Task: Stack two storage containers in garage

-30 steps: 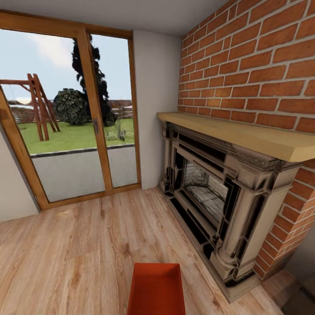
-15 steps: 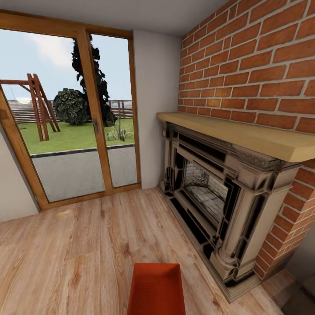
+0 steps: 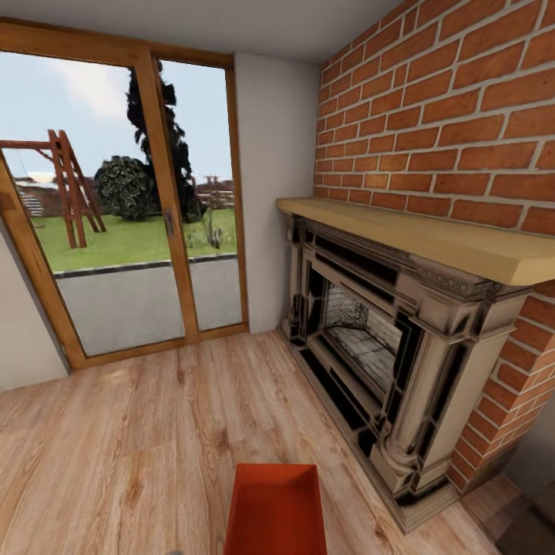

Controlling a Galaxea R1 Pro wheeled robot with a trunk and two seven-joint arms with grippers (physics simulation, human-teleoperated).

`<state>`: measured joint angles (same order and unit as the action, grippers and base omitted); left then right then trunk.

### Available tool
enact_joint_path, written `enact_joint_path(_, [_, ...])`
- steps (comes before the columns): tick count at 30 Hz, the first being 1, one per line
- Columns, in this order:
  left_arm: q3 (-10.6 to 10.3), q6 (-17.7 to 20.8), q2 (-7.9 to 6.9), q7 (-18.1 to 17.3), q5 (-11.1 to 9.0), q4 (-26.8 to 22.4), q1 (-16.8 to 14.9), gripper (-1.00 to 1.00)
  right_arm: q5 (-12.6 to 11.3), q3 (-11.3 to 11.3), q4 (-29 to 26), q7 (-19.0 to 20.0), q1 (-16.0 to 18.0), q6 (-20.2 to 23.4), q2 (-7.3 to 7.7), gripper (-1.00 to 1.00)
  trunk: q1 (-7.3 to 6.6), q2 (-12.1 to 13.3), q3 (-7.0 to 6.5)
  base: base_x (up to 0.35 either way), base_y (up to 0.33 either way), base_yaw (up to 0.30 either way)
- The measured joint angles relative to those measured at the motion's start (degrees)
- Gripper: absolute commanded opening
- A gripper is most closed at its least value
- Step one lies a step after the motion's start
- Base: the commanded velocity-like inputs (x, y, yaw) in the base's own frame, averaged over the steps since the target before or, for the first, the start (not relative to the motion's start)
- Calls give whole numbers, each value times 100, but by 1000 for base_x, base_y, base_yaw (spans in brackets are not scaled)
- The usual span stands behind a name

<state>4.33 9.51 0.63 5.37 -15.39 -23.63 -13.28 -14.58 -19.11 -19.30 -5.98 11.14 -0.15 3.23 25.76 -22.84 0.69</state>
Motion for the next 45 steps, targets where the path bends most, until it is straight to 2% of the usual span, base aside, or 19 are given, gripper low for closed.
enact_joint_path(4, [-6, 201, -23, -1, 0, 24, 1, 100, -12, 10, -56, -34, -3, 35, -15, 100, 0, 0, 0, 0, 0, 0])
enact_joint_path(9, [7, 231, -49, 3, 0, 390, 1, 100, -29, 12, 154, -51, -4, 54, -18, 100, 0, 0, 1, 0, 0, 0])
enact_joint_path(11, [-3, 13, -181, 10, -22, 792, 1, 100, -29, 19, 494, -52, -5, 72, -24, 100, 0, 1, 7, 0, 0, 0])
enact_joint_path(16, [-21, -535, -240, 26, -67, 1122, 2, 100, -28, 12, 601, -39, -7, 104, -20, 100, 0, 4, 41, 0, 0, 0])
enact_joint_path(21, [-19, -670, -256, 29, -77, 1181, 3, 100, -23, 10, 629, -5, -9, 117, -19, 100, 0, 5, 85, 0, 0, 0])
enact_joint_path(35, [-13, -708, -259, 37, -83, 1205, 3, 100, -25, 7, 647, 11, -9, 140, -37, 100, 0, 5, 216, 0, 0, 0])
enact_joint_path(40, [-21, -734, -260, 30, -83, 1390, 3, 100, -27, 9, 659, 12, -8, 175, -40, 100, 0, 5, 263, 0, 0, 0])
enact_joint_path(45, [-39, -764, -250, 28, -76, 1551, 3, 100, -41, 18, 1001, 14, -9, 170, -49, 100, 0, 5, 310, 0, 0, 0])
